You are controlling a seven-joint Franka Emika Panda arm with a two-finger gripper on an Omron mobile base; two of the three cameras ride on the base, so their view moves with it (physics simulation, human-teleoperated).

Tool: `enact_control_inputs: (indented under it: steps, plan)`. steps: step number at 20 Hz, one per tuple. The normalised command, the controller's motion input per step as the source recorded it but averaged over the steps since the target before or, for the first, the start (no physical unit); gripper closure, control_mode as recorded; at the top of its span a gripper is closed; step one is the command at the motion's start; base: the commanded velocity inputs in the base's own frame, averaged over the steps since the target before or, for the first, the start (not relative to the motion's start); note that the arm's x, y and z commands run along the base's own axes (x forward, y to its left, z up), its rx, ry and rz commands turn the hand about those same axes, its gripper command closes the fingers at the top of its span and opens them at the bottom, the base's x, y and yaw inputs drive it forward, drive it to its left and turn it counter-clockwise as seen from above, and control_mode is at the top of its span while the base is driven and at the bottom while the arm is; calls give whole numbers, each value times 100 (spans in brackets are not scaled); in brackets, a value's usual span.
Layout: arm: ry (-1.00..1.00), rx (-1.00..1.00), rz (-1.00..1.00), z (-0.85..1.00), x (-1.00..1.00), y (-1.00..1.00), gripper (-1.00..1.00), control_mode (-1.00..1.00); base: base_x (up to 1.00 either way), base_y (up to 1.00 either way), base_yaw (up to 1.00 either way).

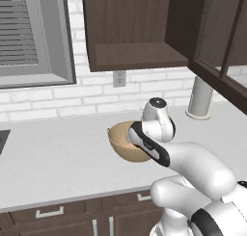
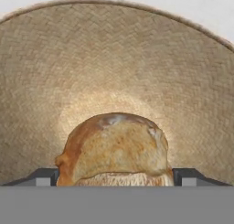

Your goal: Open the cabinet, pick up the bread from the cabinet and place it in the basket. Then move the basket to the dining counter.

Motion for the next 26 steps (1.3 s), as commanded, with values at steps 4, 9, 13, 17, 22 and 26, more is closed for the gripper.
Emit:
enact_control_inputs:
  steps: [4,9,13,17,22,26]
  plan:
    - [0,-2,1,-44,3,0,100,-100,0,0,0]
    - [-1,0,0,-11,0,0,-100,-100,0,0,0]
    - [0,0,0,0,8,0,-100,-100,0,0,0]
    - [0,0,0,0,24,0,-100,-100,0,0,0]
    - [2,0,0,0,36,0,-100,-100,0,0,0]
    - [0,0,0,33,0,4,-100,-100,0,0,0]
